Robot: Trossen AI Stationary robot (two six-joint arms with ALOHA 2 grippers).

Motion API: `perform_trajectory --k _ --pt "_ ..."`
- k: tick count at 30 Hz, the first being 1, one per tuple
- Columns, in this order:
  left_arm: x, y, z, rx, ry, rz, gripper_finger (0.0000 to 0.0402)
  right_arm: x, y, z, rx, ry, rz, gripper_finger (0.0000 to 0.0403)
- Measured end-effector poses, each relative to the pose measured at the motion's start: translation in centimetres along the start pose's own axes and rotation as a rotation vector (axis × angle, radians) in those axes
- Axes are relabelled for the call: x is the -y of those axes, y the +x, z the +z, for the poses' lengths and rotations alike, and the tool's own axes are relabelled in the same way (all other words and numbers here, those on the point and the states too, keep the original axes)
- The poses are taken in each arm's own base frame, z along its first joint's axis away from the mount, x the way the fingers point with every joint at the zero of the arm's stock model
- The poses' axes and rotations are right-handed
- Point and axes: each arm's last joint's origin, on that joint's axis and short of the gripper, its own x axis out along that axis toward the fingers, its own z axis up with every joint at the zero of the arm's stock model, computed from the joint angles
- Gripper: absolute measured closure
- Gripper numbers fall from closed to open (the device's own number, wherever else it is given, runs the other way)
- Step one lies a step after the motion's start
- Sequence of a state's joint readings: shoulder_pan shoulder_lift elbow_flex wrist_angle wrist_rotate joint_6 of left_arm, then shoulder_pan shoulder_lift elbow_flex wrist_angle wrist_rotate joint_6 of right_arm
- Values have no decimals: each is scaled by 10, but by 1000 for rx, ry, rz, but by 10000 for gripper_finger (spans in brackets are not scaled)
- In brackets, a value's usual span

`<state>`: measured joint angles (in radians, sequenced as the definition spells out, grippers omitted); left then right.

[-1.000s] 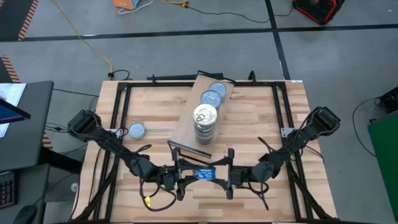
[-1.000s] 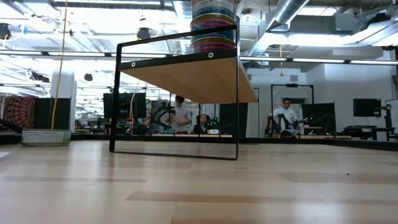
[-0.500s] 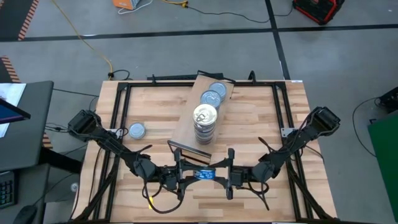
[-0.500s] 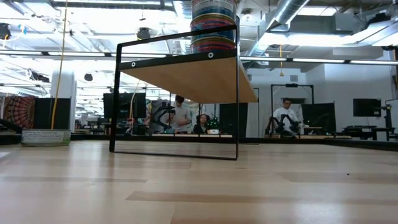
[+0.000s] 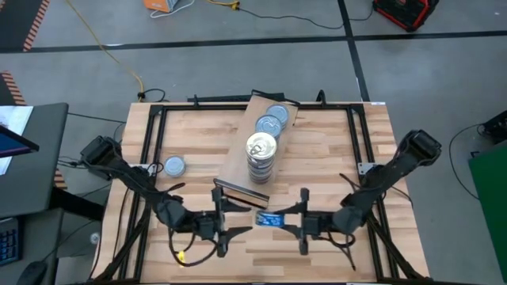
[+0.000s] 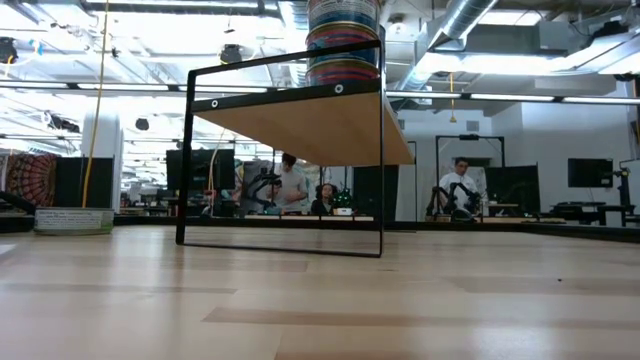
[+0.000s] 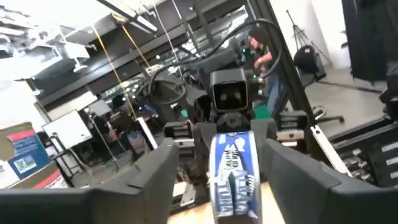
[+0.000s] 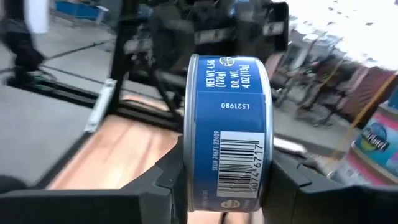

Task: Stack canned seafood by type on shelf
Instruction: Stack the blue tuna can on top of the blue tuna can on the shelf

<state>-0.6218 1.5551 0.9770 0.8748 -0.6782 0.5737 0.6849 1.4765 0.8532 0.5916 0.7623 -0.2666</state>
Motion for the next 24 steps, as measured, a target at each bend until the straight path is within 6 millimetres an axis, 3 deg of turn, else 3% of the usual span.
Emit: perform_trajectory --k 6,14,18,24 --pt "6 -7 9 -73 -14 -79 130 12 -15 5 -78 102 5 233" --pt "29 -28 -17 -370 -85 -204 142 30 -42 13 -147 241 -144 232" --pt "36 -41 -25 -480 -77 -187 150 51 -57 32 -76 380 -176 231" --pt "45 -54 -23 -511 -112 -212 152 95 -84 55 17 595 -171 233"
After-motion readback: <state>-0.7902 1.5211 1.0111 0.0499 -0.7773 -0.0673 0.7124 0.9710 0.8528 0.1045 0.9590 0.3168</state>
